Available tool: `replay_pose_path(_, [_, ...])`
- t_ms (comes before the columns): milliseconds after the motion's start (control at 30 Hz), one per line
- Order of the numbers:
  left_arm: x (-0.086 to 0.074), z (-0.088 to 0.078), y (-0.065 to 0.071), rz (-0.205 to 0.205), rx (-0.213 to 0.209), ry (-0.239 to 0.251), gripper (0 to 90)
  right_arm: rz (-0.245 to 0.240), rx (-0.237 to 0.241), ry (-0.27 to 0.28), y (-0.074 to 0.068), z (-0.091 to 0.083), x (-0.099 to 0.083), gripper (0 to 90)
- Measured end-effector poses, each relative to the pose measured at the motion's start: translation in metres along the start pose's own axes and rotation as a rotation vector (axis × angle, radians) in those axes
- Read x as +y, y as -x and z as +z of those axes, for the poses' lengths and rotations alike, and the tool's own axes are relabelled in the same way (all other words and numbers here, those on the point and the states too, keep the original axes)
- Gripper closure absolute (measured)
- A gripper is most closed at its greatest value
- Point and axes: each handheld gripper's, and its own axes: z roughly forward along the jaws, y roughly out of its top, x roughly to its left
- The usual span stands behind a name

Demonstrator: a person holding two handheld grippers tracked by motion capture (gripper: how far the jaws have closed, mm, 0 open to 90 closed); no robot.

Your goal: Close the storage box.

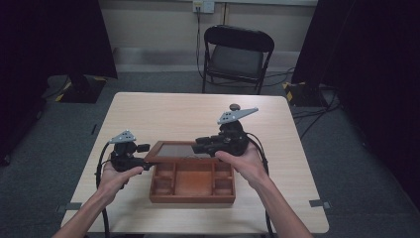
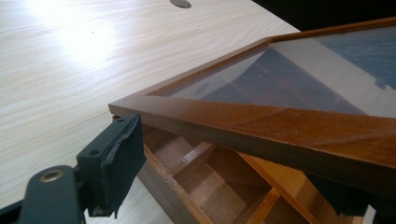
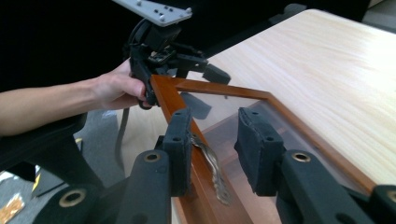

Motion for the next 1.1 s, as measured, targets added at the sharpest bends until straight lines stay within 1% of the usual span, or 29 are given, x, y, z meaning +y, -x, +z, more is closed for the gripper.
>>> replay_pose_path(100, [0.0, 0.0, 0.0, -0.002, -0.003, 0.0, 17.0, -0.003, 0.014, -0.012, -0.001, 0.004, -0.001, 68.4])
replay_pose_path(133, [-0.001, 0.0, 0.0, -0.009, -0.005, 0.005, 17.0, -0.002, 0.025, -0.028, -0.001, 0.008, -0.002, 69.0])
replay_pose_path(200, [-0.001, 0.0, 0.0, -0.009, -0.004, 0.005, 17.4, -0.002, 0.034, -0.043, -0.001, 0.012, -0.004, 69.5])
replay_pose_path(233, [-0.001, 0.0, 0.0, -0.009, -0.004, 0.005, 17.4, -0.002, 0.034, -0.043, -0.001, 0.012, -0.004, 69.5])
replay_pose_path(267, [-0.001, 0.0, 0.001, -0.011, -0.005, 0.006, 17.4, -0.001, 0.038, -0.059, -0.001, 0.015, -0.006, 71.0])
replay_pose_path(333, [-0.001, 0.0, 0.0, -0.011, -0.007, 0.006, 17.4, 0.002, 0.043, -0.068, 0.0, 0.017, -0.008, 72.0])
replay_pose_path(433, [-0.001, 0.0, 0.0, -0.006, -0.006, 0.004, 17.2, 0.006, 0.034, -0.074, 0.002, 0.019, -0.009, 73.3])
replay_pose_path(467, [-0.001, 0.0, 0.0, -0.007, -0.006, 0.004, 17.2, 0.027, 0.029, -0.082, 0.005, 0.02, -0.01, 74.3])
replay_pose_path(500, [-0.001, 0.0, 0.0, -0.007, -0.006, 0.004, 17.3, 0.037, 0.029, -0.084, 0.007, 0.022, -0.011, 75.4])
replay_pose_path(567, [-0.001, 0.0, 0.0, -0.008, -0.005, 0.004, 17.2, 0.036, 0.035, -0.094, 0.008, 0.023, -0.011, 76.1])
replay_pose_path(600, [-0.002, 0.001, 0.0, 0.002, -0.004, 0.0, 17.0, 0.042, 0.047, -0.109, 0.008, 0.025, -0.013, 77.4])
replay_pose_path(667, [-0.002, 0.001, 0.0, -0.002, -0.005, -0.001, 16.9, 0.043, 0.053, -0.113, 0.009, 0.026, -0.013, 79.7])
replay_pose_path(700, [-0.002, 0.001, 0.0, -0.002, -0.006, -0.002, 16.9, 0.056, 0.063, -0.113, 0.009, 0.026, -0.014, 80.5])
replay_pose_path(733, [-0.002, 0.001, 0.0, 0.004, -0.005, -0.005, 16.8, 0.056, 0.067, -0.113, 0.009, 0.026, -0.014, 80.7])
replay_pose_path(833, [-0.003, 0.002, 0.0, 0.007, 0.0, -0.014, 17.0, 0.055, 0.071, -0.121, 0.01, 0.027, -0.014, 81.3])
replay_pose_path(867, [-0.003, 0.003, -0.001, -0.002, 0.003, -0.015, 17.1, 0.04, 0.065, -0.13, 0.009, 0.027, -0.015, 81.6])
replay_pose_path(967, [-0.003, 0.004, -0.002, -0.002, 0.005, -0.019, 17.0, 0.01, 0.056, -0.131, 0.009, 0.027, -0.016, 81.8])
replay_pose_path(1000, [-0.004, 0.005, -0.002, -0.002, 0.013, -0.021, 17.1, 0.006, 0.054, -0.134, 0.009, 0.026, -0.017, 81.9])
replay_pose_path(1100, [-0.004, 0.006, -0.003, -0.009, 0.014, -0.019, 17.1, 0.002, 0.059, -0.128, 0.011, 0.023, -0.018, 81.8])
